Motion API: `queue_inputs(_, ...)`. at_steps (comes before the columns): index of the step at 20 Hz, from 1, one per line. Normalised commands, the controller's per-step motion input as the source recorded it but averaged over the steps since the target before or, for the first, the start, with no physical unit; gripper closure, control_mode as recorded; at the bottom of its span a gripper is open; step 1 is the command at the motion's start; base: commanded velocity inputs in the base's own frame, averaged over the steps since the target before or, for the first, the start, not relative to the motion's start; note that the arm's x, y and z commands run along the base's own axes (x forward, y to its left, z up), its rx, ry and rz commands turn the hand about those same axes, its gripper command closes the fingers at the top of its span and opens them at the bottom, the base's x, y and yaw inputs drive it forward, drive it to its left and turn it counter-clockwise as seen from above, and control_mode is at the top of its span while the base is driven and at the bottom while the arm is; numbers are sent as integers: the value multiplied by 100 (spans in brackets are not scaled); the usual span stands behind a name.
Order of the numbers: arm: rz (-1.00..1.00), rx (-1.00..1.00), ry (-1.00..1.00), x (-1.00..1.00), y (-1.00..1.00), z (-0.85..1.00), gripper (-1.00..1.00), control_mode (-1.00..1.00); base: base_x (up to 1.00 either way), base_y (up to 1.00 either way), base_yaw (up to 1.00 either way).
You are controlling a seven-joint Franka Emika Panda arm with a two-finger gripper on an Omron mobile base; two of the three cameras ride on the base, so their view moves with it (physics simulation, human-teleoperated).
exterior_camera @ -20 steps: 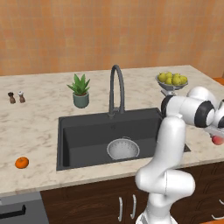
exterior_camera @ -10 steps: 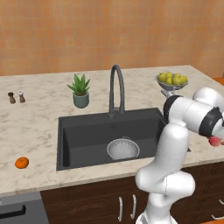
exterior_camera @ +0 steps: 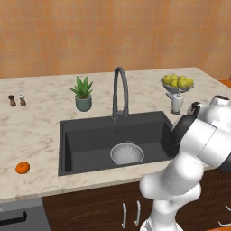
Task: Put the colander in the sink, put the peach, orange in the colander, and turn on the sink faucet and pour water over the colander.
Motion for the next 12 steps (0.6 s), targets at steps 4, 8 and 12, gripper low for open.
queue_inputs(4, 28, 0, 0, 36, 95, 36, 100, -100, 0, 0, 0)
queue_inputs(8, 31, 5, 0, 42, 71, 33, 100, -100, 0, 0, 0)
queue_inputs(12, 30, 10, 0, 36, 73, 2, 100, -100, 0, 0, 0)
